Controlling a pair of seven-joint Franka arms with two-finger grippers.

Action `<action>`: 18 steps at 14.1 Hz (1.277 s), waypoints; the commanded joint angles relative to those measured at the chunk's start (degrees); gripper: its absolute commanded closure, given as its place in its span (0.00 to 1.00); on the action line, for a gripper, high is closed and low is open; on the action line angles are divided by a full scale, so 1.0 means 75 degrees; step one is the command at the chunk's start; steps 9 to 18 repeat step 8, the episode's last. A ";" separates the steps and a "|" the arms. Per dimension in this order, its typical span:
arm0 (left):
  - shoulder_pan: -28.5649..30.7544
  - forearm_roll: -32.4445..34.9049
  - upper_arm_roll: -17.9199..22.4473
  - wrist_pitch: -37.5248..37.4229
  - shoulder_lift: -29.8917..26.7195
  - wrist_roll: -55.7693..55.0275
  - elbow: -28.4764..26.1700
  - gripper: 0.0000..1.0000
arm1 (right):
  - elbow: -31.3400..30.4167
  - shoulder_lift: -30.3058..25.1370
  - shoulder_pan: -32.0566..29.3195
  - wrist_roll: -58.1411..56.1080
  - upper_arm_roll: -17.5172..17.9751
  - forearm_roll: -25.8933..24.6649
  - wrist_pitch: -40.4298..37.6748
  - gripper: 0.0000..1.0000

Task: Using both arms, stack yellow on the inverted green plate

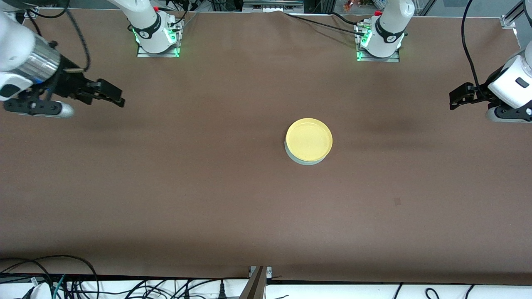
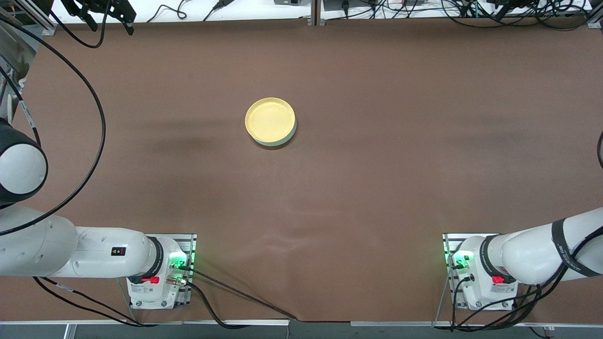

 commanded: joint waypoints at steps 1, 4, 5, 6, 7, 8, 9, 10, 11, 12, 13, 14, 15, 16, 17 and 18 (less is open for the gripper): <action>0.0006 -0.0215 0.0017 -0.0132 0.0016 0.0187 0.0131 0.00 | -0.0372 -0.0308 -0.0666 -0.0860 0.0373 -0.0261 -0.0052 0.00; 0.0006 -0.0215 0.0017 -0.0132 0.0016 0.0187 0.0131 0.00 | -0.0315 -0.0321 -0.0749 -0.1484 0.0455 -0.0579 -0.0075 0.00; 0.0006 -0.0215 0.0006 -0.0132 0.0016 0.0187 0.0131 0.00 | -0.0280 -0.0309 -0.0714 -0.1485 0.0455 -0.0614 -0.0122 0.00; 0.0006 -0.0215 0.0017 -0.0132 0.0016 0.0175 0.0131 0.00 | -0.0175 -0.0274 -0.0679 -0.1450 0.0467 -0.0730 -0.0145 0.00; 0.0006 -0.0215 0.0006 -0.0132 0.0016 0.0187 0.0131 0.00 | -0.0151 -0.0251 -0.0667 -0.1438 0.0467 -0.0778 -0.0203 0.00; 0.0006 -0.0215 0.0006 -0.0132 0.0016 0.0187 0.0131 0.00 | -0.0139 -0.0239 -0.0655 -0.1473 0.0467 -0.0778 -0.0204 0.00; 0.0006 -0.0215 0.0006 -0.0132 0.0016 0.0187 0.0131 0.00 | -0.0139 -0.0239 -0.0655 -0.1473 0.0467 -0.0778 -0.0204 0.00; 0.0006 -0.0215 0.0006 -0.0132 0.0016 0.0187 0.0131 0.00 | -0.0139 -0.0239 -0.0655 -0.1473 0.0467 -0.0778 -0.0204 0.00; 0.0006 -0.0215 0.0006 -0.0132 0.0016 0.0187 0.0131 0.00 | -0.0139 -0.0239 -0.0655 -0.1473 0.0467 -0.0778 -0.0204 0.00; 0.0006 -0.0215 0.0006 -0.0132 0.0016 0.0187 0.0131 0.00 | -0.0139 -0.0239 -0.0655 -0.1473 0.0467 -0.0778 -0.0204 0.00; 0.0006 -0.0215 0.0006 -0.0132 0.0016 0.0187 0.0131 0.00 | -0.0139 -0.0239 -0.0655 -0.1473 0.0467 -0.0778 -0.0204 0.00; 0.0006 -0.0215 0.0006 -0.0132 0.0016 0.0187 0.0131 0.00 | -0.0139 -0.0239 -0.0655 -0.1473 0.0467 -0.0778 -0.0204 0.00; 0.0006 -0.0215 0.0006 -0.0132 0.0016 0.0187 0.0131 0.00 | -0.0139 -0.0239 -0.0655 -0.1473 0.0467 -0.0778 -0.0204 0.00; 0.0006 -0.0215 0.0006 -0.0132 0.0016 0.0187 0.0131 0.00 | -0.0139 -0.0239 -0.0655 -0.1473 0.0467 -0.0778 -0.0204 0.00; 0.0006 -0.0215 0.0006 -0.0132 0.0016 0.0187 0.0131 0.00 | -0.0139 -0.0239 -0.0655 -0.1473 0.0467 -0.0778 -0.0204 0.00; 0.0006 -0.0215 0.0006 -0.0132 0.0016 0.0187 0.0131 0.00 | -0.0139 -0.0239 -0.0655 -0.1473 0.0467 -0.0778 -0.0204 0.00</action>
